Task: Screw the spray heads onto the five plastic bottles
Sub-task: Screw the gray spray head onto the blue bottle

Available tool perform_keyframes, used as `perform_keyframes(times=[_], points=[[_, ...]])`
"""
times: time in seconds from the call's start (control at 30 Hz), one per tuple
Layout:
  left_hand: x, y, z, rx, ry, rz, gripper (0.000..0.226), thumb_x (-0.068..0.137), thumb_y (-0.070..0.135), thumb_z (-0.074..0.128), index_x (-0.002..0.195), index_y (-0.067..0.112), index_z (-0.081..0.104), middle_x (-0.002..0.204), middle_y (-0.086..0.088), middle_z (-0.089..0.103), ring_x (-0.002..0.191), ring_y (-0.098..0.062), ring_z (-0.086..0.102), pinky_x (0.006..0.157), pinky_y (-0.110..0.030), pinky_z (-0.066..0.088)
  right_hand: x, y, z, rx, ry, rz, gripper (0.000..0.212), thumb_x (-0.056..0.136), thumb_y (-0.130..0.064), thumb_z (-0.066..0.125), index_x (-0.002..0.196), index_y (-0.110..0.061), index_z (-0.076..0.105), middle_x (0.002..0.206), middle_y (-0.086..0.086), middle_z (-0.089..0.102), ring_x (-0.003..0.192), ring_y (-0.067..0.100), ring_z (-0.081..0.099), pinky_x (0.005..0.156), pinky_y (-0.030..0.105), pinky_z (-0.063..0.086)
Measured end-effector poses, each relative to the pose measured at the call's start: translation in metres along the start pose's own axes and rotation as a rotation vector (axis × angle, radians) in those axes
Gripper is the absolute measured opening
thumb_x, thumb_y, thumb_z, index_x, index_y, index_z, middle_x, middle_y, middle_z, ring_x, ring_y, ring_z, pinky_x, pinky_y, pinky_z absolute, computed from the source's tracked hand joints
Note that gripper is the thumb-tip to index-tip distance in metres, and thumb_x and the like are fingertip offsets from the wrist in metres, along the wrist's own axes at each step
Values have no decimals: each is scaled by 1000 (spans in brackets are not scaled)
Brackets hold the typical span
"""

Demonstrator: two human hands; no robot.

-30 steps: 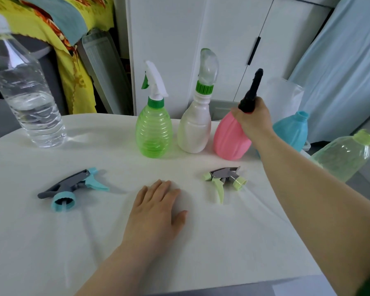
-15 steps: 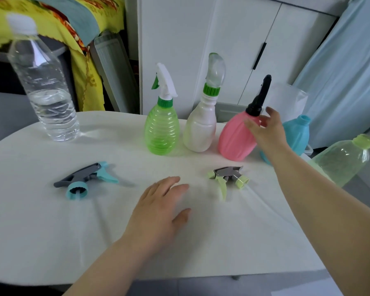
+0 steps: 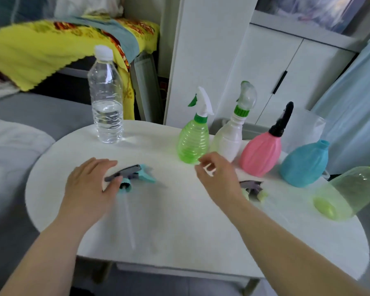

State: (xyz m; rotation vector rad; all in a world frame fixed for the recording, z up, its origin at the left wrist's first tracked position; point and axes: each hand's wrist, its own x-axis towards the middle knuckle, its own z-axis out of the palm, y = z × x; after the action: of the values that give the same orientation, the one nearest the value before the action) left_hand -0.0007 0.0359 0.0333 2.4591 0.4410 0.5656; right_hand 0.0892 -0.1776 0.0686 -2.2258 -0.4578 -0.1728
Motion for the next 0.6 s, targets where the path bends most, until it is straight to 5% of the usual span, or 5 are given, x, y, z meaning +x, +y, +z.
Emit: perform_keyframes(times=[0.2, 0.3, 0.4, 0.6], points=[[1, -37, -2, 82, -121, -176, 44, 87, 19, 48, 130, 12, 40, 145, -14, 34, 137, -30, 23, 113, -43, 14, -11, -51, 91, -183, -413, -55, 33, 82, -43, 54, 91, -12, 60, 98, 8, 67, 88, 26, 58, 70, 31, 39], [0, -45, 3, 129, -140, -184, 46, 90, 23, 42, 134, 19, 32, 150, -5, 26, 139, -22, 15, 112, -37, 6, -11, -55, 112, -317, -404, 1, 48, 76, -59, 51, 87, -12, 54, 89, 8, 62, 83, 27, 56, 62, 31, 34], [-2, -51, 8, 198, -144, -140, 46, 91, 29, 39, 135, 22, 31, 150, -1, 24, 140, -20, 13, 111, -37, 3, -4, -57, 123, -420, -399, 31, 66, 71, -69, 49, 104, -12, 51, 102, 7, 60, 93, 29, 58, 63, 31, 32], [-3, -54, 7, 193, -142, -117, 42, 91, 28, 40, 132, 23, 36, 149, -1, 27, 139, -20, 16, 110, -35, 4, 7, -53, 125, -396, -416, 88, 39, 82, -42, 48, 108, -12, 44, 104, 9, 62, 95, 30, 57, 64, 30, 31]])
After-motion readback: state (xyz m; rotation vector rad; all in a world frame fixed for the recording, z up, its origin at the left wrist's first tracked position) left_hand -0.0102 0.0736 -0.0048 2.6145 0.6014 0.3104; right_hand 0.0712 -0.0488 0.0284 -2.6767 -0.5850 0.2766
